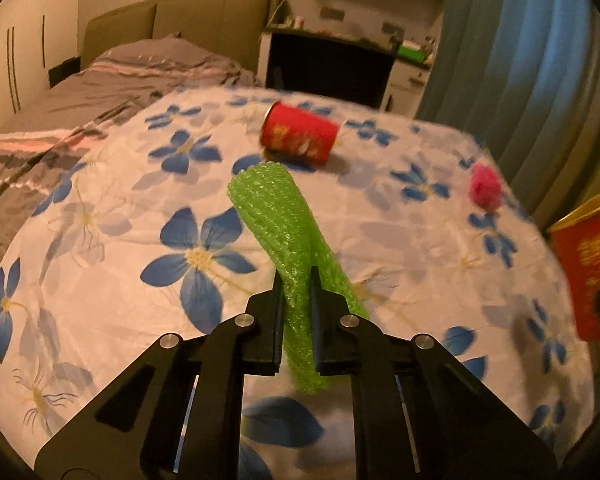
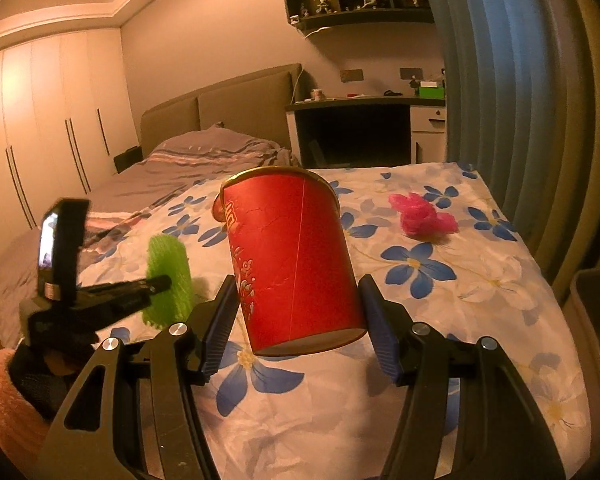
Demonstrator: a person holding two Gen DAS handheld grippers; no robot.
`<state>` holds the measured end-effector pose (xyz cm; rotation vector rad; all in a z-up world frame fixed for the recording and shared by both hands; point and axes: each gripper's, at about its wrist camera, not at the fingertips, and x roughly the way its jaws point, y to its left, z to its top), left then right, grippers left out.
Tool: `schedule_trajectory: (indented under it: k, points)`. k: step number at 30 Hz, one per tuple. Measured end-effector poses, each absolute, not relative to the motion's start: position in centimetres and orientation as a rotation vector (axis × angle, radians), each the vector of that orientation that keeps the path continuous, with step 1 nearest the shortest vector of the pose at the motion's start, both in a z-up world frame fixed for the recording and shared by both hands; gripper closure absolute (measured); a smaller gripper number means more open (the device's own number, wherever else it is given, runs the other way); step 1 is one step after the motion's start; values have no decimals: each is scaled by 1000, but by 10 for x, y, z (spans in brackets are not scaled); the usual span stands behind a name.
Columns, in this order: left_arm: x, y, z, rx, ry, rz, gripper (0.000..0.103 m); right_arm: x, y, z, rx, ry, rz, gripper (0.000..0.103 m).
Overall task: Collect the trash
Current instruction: 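Grasp the green foam net with the left tool while right holds the red cup, then carry the red cup and green net over the brown bin with both tools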
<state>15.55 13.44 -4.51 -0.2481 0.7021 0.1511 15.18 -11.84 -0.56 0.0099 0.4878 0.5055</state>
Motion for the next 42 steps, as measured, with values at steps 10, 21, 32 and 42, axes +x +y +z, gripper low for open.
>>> schedule_trajectory:
  k: [10, 21, 32, 42]
  points:
    - [131, 90, 0, -213, 579, 57, 93, 137, -152, 3, 51, 445, 459, 43]
    - [131, 31, 11, -169, 562, -35, 93, 125, -196, 7, 79, 410, 391, 43]
    - [143, -48, 21, -110, 543, -167, 93, 114, -251, 9, 121, 383, 282, 43]
    - [154, -122, 21, -57, 546, -297, 93, 107, -308, 1, 163, 362, 170, 43]
